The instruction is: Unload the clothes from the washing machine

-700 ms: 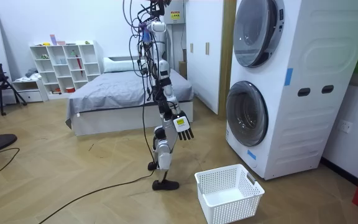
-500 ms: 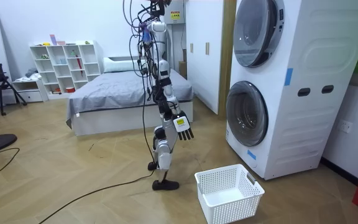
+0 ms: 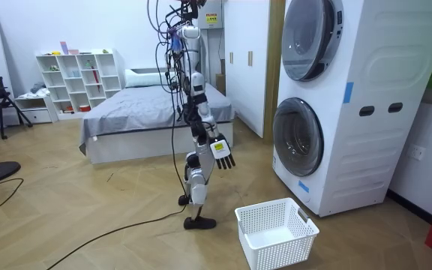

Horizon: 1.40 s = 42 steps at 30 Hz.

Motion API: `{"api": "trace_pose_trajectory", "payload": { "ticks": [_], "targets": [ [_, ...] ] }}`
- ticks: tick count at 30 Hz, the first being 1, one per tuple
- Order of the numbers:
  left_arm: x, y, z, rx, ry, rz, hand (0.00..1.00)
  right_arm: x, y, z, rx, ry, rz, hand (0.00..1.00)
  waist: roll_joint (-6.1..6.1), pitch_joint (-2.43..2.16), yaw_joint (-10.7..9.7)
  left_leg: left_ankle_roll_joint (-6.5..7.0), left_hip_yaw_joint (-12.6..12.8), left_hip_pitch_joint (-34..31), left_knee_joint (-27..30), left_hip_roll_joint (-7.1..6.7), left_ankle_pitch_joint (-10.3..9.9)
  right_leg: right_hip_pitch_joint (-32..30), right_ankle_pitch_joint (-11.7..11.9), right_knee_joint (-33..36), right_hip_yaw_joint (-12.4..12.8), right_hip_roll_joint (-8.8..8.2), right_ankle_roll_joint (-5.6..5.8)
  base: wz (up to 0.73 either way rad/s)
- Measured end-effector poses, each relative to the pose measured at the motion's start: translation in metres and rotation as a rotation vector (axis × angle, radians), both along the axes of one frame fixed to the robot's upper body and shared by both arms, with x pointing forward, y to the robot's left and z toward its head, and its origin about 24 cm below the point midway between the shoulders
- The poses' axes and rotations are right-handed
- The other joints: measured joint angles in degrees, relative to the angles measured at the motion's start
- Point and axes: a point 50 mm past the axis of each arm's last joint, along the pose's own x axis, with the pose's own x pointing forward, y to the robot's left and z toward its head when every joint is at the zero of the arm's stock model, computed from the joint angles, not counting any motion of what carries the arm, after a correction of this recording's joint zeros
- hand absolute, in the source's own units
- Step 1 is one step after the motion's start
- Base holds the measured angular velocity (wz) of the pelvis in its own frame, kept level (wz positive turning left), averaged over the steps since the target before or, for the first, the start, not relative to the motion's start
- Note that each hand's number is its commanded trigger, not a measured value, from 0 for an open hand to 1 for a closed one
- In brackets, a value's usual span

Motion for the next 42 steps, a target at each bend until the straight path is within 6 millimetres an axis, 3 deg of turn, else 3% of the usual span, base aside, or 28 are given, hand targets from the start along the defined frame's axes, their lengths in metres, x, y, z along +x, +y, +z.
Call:
{"api": "trace_pose_trajectory", "payload": {
  "ticks": [4,6,9,12,15,19,24,37,42],
  "targets": [
    [0.004,0.004,0.001,-0.008,-0.015,0.006,0.00,0.068,-0.009,0.034,-0.060,-0.270,-0.015,0.00,-0.65,0.13,-0.03,0.00,0.36,0.35,0.62,-0.05,0.02,0.43,0.01,-0.01,0.01,-0.11,-0.01,-0.05],
    [0.005,0.005,0.002,-0.019,-0.019,-0.003,0.00,0.109,-0.015,0.065,-0.102,-0.448,-0.029,0.00,-0.95,0.08,0.19,0.00,0.27,0.68,0.76,-0.09,0.02,0.60,0.01,-0.10,0.00,-0.18,-0.01,0.00],
    [0.009,0.006,0.003,-0.017,-0.032,-0.027,0.00,0.148,-0.020,0.105,-0.139,-0.639,-0.019,0.00,-1.18,-0.03,0.24,0.00,-0.31,0.54,0.77,-0.09,0.02,0.62,0.01,-0.14,-0.26,-0.14,-0.01,0.06],
    [0.010,0.007,0.004,-0.027,-0.029,-0.028,0.00,0.163,-0.028,0.134,-0.168,-0.757,-0.049,0.00,-1.55,-0.29,1.81,0.00,-0.39,0.17,0.85,-0.06,0.03,0.36,0.01,-0.11,-0.34,-0.13,-0.01,0.00],
    [0.006,0.009,0.003,-0.028,-0.007,-0.019,0.00,0.173,-0.031,0.147,-0.174,-0.804,-0.073,0.00,-1.78,-0.43,2.98,0.00,-0.54,0.19,0.86,-0.08,0.04,0.43,0.01,-0.04,-0.31,-0.15,-0.01,0.01],
    [0.005,0.010,0.003,-0.041,0.009,0.001,0.00,0.198,-0.033,0.173,-0.176,-0.863,-0.079,0.00,-1.93,-0.36,3.10,0.05,-0.65,-0.10,0.89,-0.14,0.07,0.08,0.01,0.08,-0.61,-0.26,-0.01,0.01],
    [0.005,0.016,0.005,-0.037,0.024,-0.017,0.00,0.226,-0.043,0.219,-0.215,-0.994,-0.118,0.00,-2.71,-0.36,3.11,0.04,-2.01,-0.29,0.98,-0.10,0.07,0.51,0.01,0.14,-2.32,-0.33,-0.01,0.12],
    [0.007,0.023,0.007,-0.015,0.034,-0.037,0.00,0.248,-0.055,0.272,-0.264,-1.115,-0.111,0.00,-4.29,-0.38,4.71,0.04,-3.73,-0.94,0.95,-0.12,0.08,0.18,0.00,0.16,-3.09,-0.33,0.00,0.05],
    [0.002,0.027,0.009,0.013,0.067,-0.082,0.00,0.255,-0.059,0.292,-0.258,-1.143,-0.119,0.00,-4.86,-0.49,4.72,0.04,-5.55,-1.25,0.95,-0.10,0.08,-0.02,0.00,0.25,-3.68,-0.21,0.00,0.02]
  ]
}}
